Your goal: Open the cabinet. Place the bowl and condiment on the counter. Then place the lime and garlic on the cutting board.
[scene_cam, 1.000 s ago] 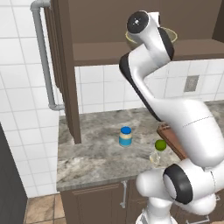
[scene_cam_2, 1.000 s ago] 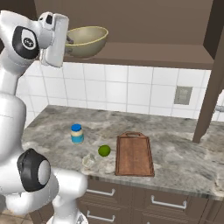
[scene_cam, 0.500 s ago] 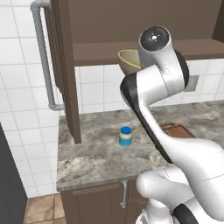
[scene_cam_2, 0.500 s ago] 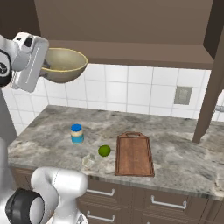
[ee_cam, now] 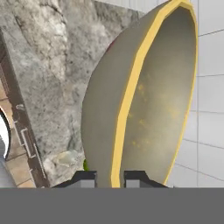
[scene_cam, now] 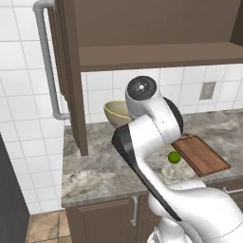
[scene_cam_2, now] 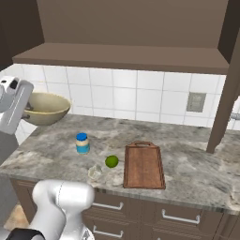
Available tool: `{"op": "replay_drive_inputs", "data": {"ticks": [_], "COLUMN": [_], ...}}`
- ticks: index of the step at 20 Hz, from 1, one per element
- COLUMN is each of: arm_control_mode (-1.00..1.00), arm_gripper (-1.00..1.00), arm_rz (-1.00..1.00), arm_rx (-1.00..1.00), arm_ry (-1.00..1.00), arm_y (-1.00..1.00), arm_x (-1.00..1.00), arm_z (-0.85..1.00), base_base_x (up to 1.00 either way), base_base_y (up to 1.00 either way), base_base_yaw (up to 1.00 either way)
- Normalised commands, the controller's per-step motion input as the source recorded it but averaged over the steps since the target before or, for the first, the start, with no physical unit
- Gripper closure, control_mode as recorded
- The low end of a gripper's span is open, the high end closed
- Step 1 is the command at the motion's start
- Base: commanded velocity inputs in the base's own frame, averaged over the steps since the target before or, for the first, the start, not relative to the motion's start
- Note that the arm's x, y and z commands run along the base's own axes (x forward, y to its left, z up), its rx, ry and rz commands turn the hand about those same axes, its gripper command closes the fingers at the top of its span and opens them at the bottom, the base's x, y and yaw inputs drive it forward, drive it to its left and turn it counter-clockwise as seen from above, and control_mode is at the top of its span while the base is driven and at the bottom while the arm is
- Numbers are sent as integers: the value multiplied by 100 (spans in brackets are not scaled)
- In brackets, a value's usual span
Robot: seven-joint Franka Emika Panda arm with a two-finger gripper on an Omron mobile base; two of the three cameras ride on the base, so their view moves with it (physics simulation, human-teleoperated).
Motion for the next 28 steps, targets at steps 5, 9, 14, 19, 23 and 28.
{"op": "replay_drive_inputs", "data": {"ticks": [5,9,14,19,23,28], "arm_control_mode": [-100,-100,-100,-100,-100,-100], "arm_gripper": [100,100,100,100,100,100], "arm_rz": [12,12,8,5,1,0], "arm_rx": [-9,-22,-17,-10,0,0], "arm_ry": [11,15,14,11,4,0], "arm_y": [47,75,59,39,35,15], "arm_x": [37,49,71,77,52,35], "arm_z": [-100,-100,-96,-79,-66,-40], "base_base_x": [0,0,0,0,0,0], "base_base_y": [0,0,0,0,0,0], "base_base_yaw": [0,0,0,0,0,0]}}
